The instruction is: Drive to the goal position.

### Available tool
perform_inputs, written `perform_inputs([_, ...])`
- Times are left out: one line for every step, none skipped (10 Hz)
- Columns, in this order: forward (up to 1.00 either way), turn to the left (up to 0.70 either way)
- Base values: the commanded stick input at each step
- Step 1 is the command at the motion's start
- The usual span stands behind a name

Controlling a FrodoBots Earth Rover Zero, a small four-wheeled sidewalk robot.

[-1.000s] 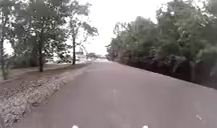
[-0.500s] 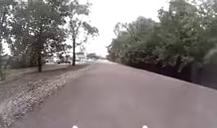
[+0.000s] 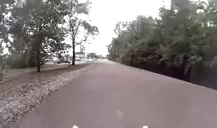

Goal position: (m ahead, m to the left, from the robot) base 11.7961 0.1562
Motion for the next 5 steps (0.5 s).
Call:
perform_inputs([0.7, 0.0])
perform_inputs([0.7, 0.0])
perform_inputs([0.7, 0.0])
perform_inputs([0.7, 0.0])
perform_inputs([0.7, 0.0])
